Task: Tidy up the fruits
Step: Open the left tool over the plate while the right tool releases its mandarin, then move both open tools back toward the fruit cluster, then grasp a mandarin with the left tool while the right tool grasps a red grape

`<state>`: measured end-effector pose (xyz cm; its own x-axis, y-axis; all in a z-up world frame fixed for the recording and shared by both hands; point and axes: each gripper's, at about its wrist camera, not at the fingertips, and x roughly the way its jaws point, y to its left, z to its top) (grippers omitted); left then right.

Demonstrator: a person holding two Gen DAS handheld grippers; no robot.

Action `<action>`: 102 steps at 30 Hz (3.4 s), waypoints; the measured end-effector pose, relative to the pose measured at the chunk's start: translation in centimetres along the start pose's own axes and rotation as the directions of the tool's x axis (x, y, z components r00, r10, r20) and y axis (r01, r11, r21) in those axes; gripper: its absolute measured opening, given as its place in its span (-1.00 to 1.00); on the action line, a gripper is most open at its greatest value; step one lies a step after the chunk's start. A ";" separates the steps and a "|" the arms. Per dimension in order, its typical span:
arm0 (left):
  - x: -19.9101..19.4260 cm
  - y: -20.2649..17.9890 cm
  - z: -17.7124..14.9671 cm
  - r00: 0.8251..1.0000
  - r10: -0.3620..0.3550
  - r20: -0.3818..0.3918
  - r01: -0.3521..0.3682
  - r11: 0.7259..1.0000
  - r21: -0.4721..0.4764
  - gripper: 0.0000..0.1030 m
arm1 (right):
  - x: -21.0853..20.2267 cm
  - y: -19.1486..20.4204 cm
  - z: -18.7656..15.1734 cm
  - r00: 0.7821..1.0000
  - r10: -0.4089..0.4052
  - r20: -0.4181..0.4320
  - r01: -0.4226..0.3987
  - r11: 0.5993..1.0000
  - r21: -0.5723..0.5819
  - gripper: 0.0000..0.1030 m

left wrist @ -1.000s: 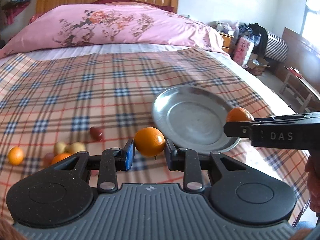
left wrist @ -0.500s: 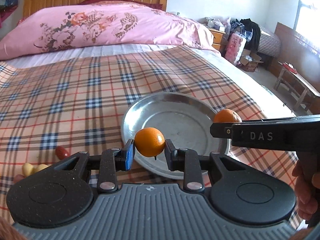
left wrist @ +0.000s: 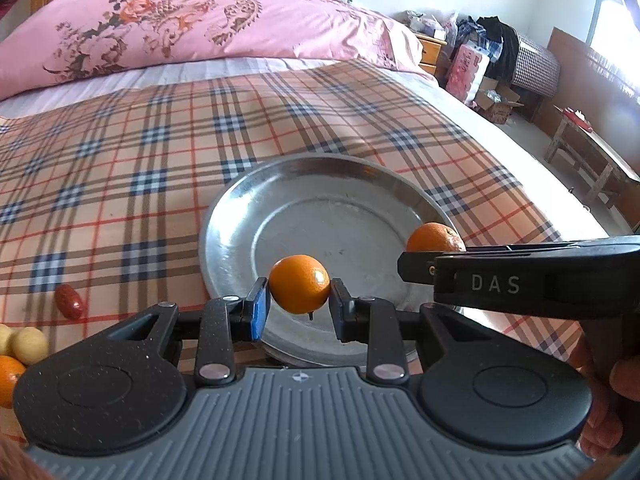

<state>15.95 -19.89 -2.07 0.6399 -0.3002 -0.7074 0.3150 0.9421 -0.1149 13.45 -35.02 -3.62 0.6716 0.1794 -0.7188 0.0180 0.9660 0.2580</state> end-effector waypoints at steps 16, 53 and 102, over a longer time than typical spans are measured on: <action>0.3 -0.2 -0.2 1.000 0.002 0.007 -0.002 1.000 0.005 0.35 | 1.1 0.3 0.0 1.000 -0.017 -0.004 0.017 1.000 0.004 -0.12; -10.8 9.2 -4.8 0.977 0.198 0.076 -0.189 0.975 -0.113 1.00 | -5.4 9.4 -3.6 0.998 0.032 0.060 -0.027 0.996 -0.090 0.43; -8.0 29.5 -7.4 0.921 0.389 -0.027 -0.388 0.905 -0.176 0.86 | 1.0 19.2 -6.5 0.981 0.178 -0.084 -0.192 0.955 -0.227 0.43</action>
<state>14.91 11.36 -4.99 0.6926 0.0942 -0.7152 -0.0864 0.9951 0.0474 9.62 -15.08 -3.60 0.5995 0.3631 -0.7133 -0.2804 0.9300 0.2377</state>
